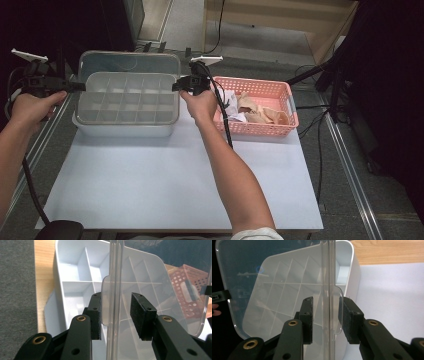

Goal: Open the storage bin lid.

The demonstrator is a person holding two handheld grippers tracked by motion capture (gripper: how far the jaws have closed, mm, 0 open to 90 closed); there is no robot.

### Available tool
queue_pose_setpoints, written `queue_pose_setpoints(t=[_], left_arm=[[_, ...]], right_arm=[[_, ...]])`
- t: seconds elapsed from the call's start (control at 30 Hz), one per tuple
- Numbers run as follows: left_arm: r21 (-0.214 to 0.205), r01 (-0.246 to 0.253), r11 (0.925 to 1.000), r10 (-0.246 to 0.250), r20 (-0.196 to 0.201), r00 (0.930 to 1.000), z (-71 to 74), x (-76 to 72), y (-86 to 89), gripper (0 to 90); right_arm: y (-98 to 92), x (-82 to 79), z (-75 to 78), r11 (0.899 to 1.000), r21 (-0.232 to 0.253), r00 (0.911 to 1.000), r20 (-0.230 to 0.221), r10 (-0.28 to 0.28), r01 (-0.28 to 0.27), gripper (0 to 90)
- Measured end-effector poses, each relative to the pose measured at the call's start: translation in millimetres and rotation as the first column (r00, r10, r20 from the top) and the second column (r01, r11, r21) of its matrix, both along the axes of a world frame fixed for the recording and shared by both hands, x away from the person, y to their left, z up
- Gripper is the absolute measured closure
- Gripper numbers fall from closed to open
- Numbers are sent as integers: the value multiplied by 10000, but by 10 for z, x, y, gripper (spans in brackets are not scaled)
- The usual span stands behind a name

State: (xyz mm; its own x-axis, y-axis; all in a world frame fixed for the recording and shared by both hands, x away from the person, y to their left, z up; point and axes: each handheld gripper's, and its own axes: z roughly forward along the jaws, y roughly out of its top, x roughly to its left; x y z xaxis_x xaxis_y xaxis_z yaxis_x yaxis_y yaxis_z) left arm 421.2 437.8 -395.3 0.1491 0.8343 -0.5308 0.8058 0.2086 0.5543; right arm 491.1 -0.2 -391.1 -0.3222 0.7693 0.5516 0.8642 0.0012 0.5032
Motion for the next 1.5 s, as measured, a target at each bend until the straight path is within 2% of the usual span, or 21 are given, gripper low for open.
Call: queue_pose_setpoints(t=[0.03,0.2,0.27,0.33,0.5,0.63,0.7,0.73,0.83,1.1,1.2,1.5], left_arm=[[66,43,10000,-43,39,10000,23,-10,-11,642],[330,182,9993,-194,354,9992,185,-117,-109,640],[419,214,9989,-230,364,9991,225,-160,-146,637],[490,255,9985,-272,353,9990,245,-203,-179,634],[485,292,9984,-305,273,9992,251,-297,-238,632],[606,318,9977,-324,92,9994,196,-405,-324,625],[578,347,9977,-352,85,9993,185,-428,-331,625],[473,340,9983,-346,109,9993,165,-482,-345,625],[458,320,9984,-323,76,9994,138,-570,-372,625],[411,278,9988,-275,-92,9996,42,-815,-430,627],[404,276,9988,-270,-156,9995,-13,-911,-451,626],[325,269,9991,-258,-318,9992,-132,-1133,-473,627]], right_arm=[[-11,-16,26,10000,15,10000,-53,-47,47,666],[-112,-122,122,9999,125,9997,256,2,-6,663],[-145,-174,151,9998,182,9997,244,32,-37,662],[-172,-223,168,9998,152,9993,354,94,-100,659],[-225,-312,184,9998,118,9996,241,163,-165,658],[-291,-431,189,9995,-70,9991,307,297,-295,659],[-303,-458,192,9994,-98,9991,264,322,-320,660],[-330,-507,183,9991,-59,9984,382,412,-410,662],[-363,-584,174,9989,-103,9982,364,469,-466,666],[-431,-779,73,9984,6,9983,132,563,-564,666],[-441,-854,41,9979,-125,9977,230,638,-636,666],[-467,-1070,-51,9970,-221,9972,37,743,-742,666]])
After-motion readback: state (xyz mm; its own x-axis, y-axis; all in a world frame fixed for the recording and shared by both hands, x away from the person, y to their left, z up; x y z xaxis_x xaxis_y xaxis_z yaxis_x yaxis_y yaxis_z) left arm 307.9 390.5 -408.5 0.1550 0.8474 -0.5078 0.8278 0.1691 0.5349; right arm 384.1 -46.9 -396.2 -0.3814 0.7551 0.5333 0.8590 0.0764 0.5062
